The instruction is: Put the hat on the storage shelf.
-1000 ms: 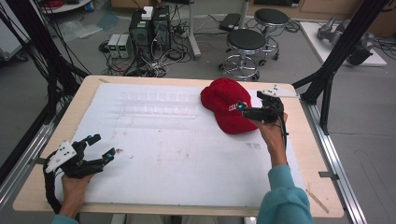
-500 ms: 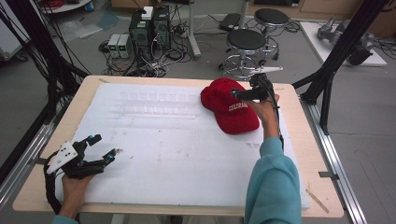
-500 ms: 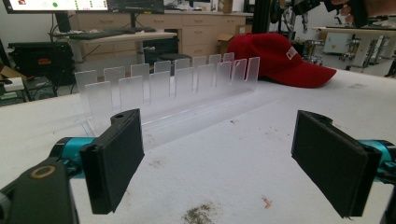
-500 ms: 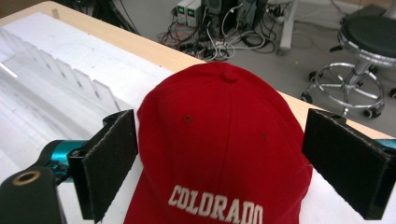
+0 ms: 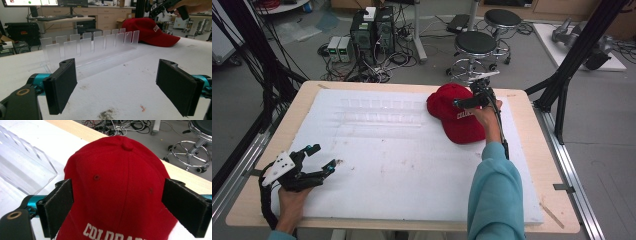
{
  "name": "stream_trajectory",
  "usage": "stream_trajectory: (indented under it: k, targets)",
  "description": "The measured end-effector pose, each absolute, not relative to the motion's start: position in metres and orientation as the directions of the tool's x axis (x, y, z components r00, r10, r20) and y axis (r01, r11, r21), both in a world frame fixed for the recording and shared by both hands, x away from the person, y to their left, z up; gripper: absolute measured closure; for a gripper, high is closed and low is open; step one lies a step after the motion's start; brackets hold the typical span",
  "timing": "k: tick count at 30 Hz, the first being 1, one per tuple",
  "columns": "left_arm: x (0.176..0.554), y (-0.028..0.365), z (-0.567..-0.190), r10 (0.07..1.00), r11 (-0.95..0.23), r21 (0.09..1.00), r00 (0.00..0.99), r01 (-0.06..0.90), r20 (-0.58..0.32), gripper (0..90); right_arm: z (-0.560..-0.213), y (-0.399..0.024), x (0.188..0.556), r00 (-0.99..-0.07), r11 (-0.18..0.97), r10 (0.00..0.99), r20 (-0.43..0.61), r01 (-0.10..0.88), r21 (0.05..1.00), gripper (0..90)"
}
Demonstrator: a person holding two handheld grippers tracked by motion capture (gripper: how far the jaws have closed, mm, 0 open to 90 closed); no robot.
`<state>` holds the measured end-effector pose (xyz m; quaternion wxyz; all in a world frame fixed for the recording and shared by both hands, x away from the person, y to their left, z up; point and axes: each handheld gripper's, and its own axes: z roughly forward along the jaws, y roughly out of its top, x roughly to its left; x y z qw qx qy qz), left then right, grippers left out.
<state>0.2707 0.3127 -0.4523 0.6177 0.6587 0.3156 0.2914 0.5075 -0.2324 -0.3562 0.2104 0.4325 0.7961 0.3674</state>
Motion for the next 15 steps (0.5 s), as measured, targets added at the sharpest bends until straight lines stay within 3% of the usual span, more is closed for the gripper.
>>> stream_trajectory:
  k: [15]
  targets:
    - [0.27, 0.312, -0.452, 0.775, -0.041, 0.998, 0.632, 0.054, -0.002, 17.2, -0.378, -0.227, 0.52, -0.51, 0.361, 0.86, -0.001, 0.607, 0.709, 10.4]
